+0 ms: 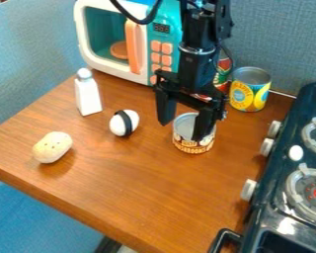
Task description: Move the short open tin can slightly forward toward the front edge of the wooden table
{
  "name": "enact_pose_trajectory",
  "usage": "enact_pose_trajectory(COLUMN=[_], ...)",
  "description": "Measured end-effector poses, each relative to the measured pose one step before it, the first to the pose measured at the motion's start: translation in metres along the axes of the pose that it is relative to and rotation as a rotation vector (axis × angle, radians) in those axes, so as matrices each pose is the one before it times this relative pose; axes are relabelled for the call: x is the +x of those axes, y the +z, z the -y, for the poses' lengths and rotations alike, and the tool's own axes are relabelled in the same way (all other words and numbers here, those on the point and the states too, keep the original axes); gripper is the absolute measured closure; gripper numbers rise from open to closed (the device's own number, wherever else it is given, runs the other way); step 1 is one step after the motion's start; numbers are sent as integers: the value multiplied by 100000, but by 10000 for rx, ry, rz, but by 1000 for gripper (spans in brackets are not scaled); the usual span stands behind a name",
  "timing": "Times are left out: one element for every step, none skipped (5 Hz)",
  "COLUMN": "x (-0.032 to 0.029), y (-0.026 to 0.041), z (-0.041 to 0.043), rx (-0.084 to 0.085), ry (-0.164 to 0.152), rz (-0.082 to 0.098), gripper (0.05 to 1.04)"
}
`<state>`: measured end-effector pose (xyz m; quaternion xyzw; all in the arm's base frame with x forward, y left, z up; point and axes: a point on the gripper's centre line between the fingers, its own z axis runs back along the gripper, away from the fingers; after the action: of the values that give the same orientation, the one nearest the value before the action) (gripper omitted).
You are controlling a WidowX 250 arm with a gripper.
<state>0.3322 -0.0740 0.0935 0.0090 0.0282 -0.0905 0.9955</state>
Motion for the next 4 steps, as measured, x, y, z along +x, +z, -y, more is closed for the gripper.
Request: enact_pose_trajectory(x=[-126,2066,2246,1761], y=[-1308,867,1202,342], z=[78,3,-1420,-144], rx=[-27,-427,-102,-11], ry=[10,119,522,87], rz=[-400,233,319,124], gripper=[83,83,83,83])
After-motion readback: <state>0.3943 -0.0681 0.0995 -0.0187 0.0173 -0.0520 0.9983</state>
